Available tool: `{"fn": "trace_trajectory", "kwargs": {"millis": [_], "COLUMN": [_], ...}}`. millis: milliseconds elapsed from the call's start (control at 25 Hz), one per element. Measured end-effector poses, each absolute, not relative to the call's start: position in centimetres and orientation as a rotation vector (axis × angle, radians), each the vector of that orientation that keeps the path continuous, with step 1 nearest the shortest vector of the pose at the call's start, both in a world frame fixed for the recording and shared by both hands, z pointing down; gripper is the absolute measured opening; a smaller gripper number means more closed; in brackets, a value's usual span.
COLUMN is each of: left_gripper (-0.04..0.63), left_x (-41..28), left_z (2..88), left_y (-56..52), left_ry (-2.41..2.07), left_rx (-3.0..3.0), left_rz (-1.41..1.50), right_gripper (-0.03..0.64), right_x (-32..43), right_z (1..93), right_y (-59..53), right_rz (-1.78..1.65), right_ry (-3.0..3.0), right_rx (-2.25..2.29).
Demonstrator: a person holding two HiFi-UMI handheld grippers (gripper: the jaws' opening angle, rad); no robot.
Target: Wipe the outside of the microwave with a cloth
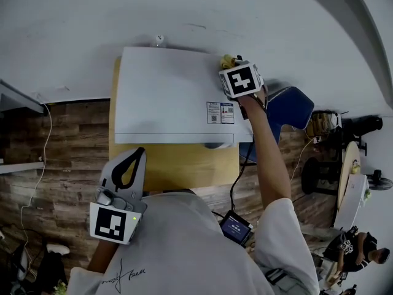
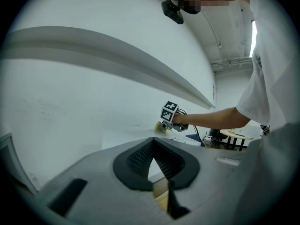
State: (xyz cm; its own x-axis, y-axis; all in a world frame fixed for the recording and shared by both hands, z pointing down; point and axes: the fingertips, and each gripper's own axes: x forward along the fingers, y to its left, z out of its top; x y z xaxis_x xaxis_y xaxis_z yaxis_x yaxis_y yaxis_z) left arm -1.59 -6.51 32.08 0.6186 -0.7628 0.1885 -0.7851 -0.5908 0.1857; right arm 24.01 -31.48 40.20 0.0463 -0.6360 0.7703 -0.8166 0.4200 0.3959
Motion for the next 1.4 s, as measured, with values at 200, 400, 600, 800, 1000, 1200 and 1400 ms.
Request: {"fn": "trace_trajectory", "kwargs": {"millis": [200, 400, 600, 800, 1000, 1200, 1400], "left_gripper": [-0.011, -0.011, -0.011, -0.011, -0.011, -0.011, -0.011], "left_x": [-1.8, -2.5, -3.2, -3.9, -4.9, -6.1, -7.3], "left_z": [32.3, 32.3, 32.4, 32.4, 32.5, 32.6, 32.6], "left_y": [-6.5, -6.6, -6.4, -6.1, -5.9, -5.5, -5.2], "left_ry": [-1.247, -1.253, -1.258, -1.271, -1.293, -1.319, -1.352], "left_rx": [2.603, 2.598, 2.596, 2.587, 2.574, 2.56, 2.538], "left_rz": [0.128, 0.124, 0.127, 0.127, 0.127, 0.127, 0.125], "right_gripper": [0.12, 0.12, 0.12, 0.12, 0.12, 0.12, 0.12], "right_x": [22.2, 20.2, 18.3, 15.5, 12.6, 10.0, 7.6], "right_z": [40.3, 40.3, 40.4, 40.3, 40.4, 40.4, 40.4], "right_y": [-31.5, -31.7, -31.7, -31.7, -31.9, -31.9, -32.0], "right_rz": [0.217, 0.196, 0.182, 0.175, 0.158, 0.148, 0.132], "right_ry": [-1.666, -1.681, -1.693, -1.724, -1.753, -1.782, -1.804], "right_rx": [1.27, 1.242, 1.216, 1.182, 1.156, 1.132, 1.106]}}
